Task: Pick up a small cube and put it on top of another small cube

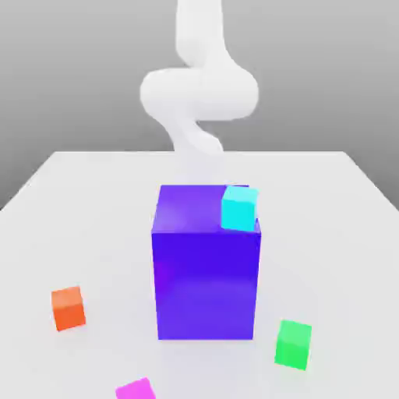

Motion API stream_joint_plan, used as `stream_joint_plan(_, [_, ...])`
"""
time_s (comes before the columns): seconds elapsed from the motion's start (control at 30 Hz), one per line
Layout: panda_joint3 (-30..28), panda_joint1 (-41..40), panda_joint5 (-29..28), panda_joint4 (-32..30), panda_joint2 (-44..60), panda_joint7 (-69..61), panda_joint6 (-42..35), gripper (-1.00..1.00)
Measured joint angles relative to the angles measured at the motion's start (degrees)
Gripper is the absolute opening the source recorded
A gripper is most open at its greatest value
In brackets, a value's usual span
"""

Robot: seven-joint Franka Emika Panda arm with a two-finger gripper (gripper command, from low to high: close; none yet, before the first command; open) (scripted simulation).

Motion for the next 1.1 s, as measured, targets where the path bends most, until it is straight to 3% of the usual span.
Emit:
stream_joint_plan(0.57, [-12.3,10.0,-1.8,0.1,21.1,-39.6,6.5,0.00])
stream_joint_plan(1.1, [-19.9,14.1,6.4,0.3,41.8,-83.4,12.5,0.00])
